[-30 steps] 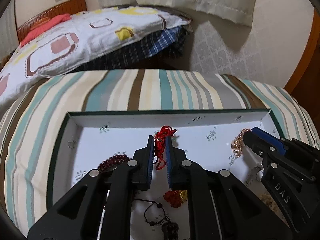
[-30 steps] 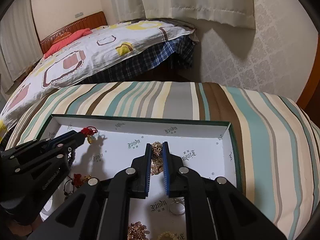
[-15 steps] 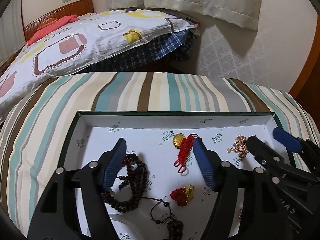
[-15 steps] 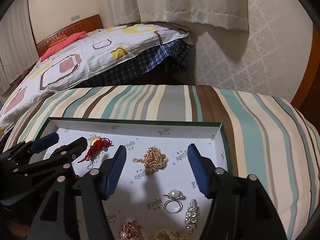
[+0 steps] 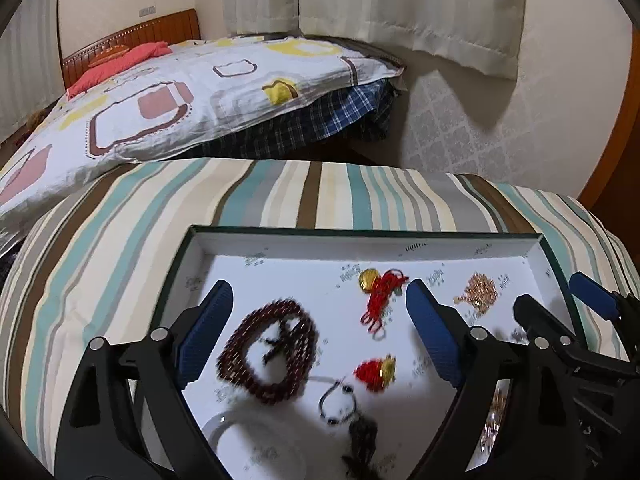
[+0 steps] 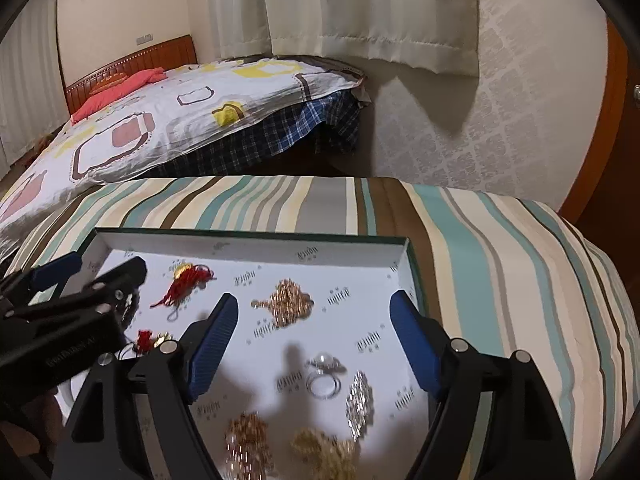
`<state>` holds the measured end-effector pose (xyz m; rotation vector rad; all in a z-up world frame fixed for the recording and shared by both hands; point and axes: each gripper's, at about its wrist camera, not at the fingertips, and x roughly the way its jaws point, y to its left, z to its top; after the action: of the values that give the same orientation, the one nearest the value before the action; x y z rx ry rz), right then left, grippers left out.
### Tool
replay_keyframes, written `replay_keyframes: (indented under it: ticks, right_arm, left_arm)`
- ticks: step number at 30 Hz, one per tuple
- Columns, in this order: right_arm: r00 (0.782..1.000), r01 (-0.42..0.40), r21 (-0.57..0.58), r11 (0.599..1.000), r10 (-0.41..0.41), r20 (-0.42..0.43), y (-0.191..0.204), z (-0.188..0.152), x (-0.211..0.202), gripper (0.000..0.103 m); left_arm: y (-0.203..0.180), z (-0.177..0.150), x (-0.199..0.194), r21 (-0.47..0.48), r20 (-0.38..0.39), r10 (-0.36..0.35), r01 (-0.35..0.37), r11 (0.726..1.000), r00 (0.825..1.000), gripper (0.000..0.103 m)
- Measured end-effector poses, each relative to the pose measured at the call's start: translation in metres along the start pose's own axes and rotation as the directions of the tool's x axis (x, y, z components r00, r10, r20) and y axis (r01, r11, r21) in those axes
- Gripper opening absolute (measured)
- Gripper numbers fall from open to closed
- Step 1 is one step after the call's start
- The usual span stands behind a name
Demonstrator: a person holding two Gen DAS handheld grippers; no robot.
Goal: Organize jewelry
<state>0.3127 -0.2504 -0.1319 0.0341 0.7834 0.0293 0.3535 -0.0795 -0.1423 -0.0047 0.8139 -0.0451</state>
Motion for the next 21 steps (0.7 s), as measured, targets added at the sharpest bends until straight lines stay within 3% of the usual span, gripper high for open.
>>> replay_keyframes:
  ticks: [15, 21]
  right_arm:
    - [0.994, -0.015, 0.033, 0.999, 0.011, 0.113, 0.008, -0.056, -0.12, 0.079]
    - [0.985, -0.019, 0.034, 0.999, 0.013, 0.173, 0.01, -0.069, -0.176, 0.081]
  left_arm:
    - [0.023, -0.061, -0.138, 0.019, 0.13, 0.021, -0.024, 1.0, 0.991, 0.094]
    - [0.038, -0.08, -0.193, -0.026, 0.156, 0.051, -0.048, 0.999, 0.986, 0.098]
